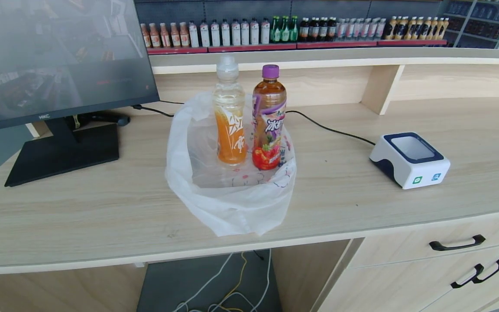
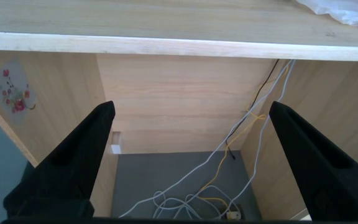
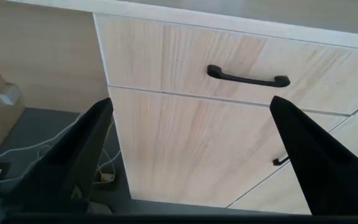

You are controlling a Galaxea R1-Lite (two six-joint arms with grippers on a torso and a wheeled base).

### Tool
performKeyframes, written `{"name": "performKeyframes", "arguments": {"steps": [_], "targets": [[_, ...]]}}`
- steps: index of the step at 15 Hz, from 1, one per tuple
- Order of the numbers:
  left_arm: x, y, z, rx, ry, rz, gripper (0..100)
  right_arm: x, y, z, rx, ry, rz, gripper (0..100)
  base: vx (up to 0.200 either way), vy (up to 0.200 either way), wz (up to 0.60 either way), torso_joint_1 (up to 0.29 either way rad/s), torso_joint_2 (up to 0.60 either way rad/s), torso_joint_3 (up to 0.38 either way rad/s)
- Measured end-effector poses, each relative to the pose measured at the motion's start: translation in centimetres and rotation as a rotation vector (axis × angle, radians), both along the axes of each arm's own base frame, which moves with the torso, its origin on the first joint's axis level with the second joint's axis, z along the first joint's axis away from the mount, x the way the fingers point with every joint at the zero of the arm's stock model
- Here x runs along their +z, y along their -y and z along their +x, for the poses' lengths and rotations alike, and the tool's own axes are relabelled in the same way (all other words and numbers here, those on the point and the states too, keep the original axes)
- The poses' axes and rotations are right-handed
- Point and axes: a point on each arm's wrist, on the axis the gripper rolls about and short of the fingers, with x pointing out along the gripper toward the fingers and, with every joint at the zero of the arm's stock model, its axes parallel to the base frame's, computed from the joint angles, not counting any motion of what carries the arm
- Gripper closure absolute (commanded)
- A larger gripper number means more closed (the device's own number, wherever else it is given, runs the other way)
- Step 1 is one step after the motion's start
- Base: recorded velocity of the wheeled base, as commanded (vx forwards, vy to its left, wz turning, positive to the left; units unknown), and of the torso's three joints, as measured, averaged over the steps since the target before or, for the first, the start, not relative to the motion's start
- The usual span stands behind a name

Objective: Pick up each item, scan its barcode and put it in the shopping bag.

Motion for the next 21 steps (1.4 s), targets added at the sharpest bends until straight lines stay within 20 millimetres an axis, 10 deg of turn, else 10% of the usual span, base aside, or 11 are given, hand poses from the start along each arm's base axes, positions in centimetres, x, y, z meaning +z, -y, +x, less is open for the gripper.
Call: {"name": "performKeyframes", "arguments": {"steps": [10, 21], "targets": [[0.0, 0.0, 0.0, 0.0, 0.0, 0.0, 0, -0.8, -0.6, -0.5, -0.352, -0.053, 0.116, 0, 0.0, 0.0, 0.0, 0.0, 0.0, 0.0], [0.0, 0.0, 0.0, 0.001, 0.0, 0.0, 0, -1.4, -0.4, -1.7, -0.175, 0.093, 0.173, 0, -0.055, 0.0, 0.0, 0.002, 0.0, 0.0]]}}
